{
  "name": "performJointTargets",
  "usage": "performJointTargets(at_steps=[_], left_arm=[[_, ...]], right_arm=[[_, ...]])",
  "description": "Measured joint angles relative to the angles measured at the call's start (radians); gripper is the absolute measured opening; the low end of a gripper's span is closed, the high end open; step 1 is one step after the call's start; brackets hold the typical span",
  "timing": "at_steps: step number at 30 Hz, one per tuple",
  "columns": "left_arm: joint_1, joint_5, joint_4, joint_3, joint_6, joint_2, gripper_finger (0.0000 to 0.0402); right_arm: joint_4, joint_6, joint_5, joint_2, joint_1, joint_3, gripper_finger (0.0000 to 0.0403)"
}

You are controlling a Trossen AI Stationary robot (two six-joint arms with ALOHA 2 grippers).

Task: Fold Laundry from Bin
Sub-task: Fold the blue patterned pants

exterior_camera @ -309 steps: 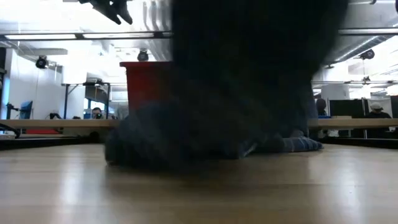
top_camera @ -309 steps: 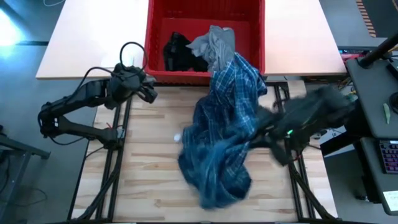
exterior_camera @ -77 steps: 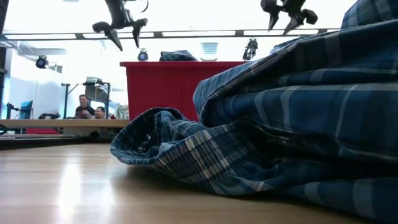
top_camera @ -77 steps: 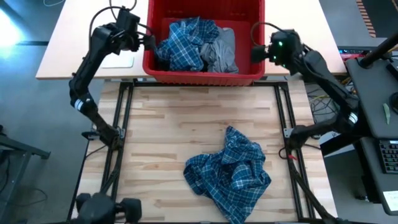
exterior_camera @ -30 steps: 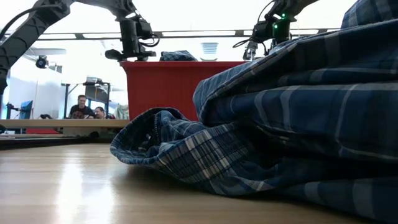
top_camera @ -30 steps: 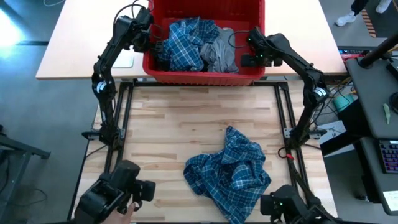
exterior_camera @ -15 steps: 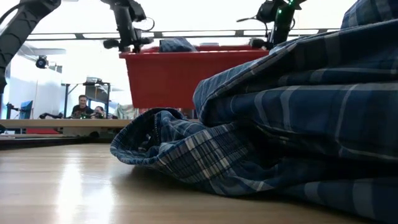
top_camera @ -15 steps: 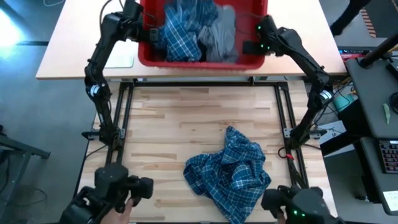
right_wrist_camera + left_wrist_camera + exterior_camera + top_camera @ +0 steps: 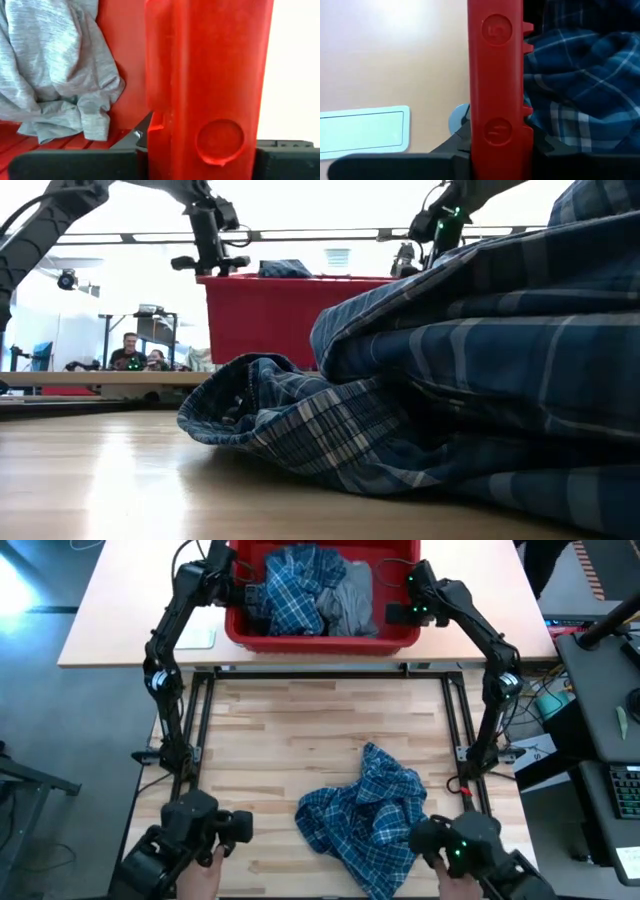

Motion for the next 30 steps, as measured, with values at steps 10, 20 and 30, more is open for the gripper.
performJointTargets(at_steps=[10,20,30], left_arm=[[0.003,-0.089,0.016,-0.003,-0.018,0.021,0.0077],[0.021,-0.104,0.036,0.006,0.011,0.012,0.0222],[0.019,-0.113,0.014,0.006,0.066,-0.122,0.0302]], right_arm=[[0.115,-0.03,0.07,0.016,-0.006,0.001,0.0093],[0.165,-0.038,0.099,0.005,-0.003,0.011,0.0168],[0.156,-0.134,0.192,-0.116,0.049,0.084,0.0215]])
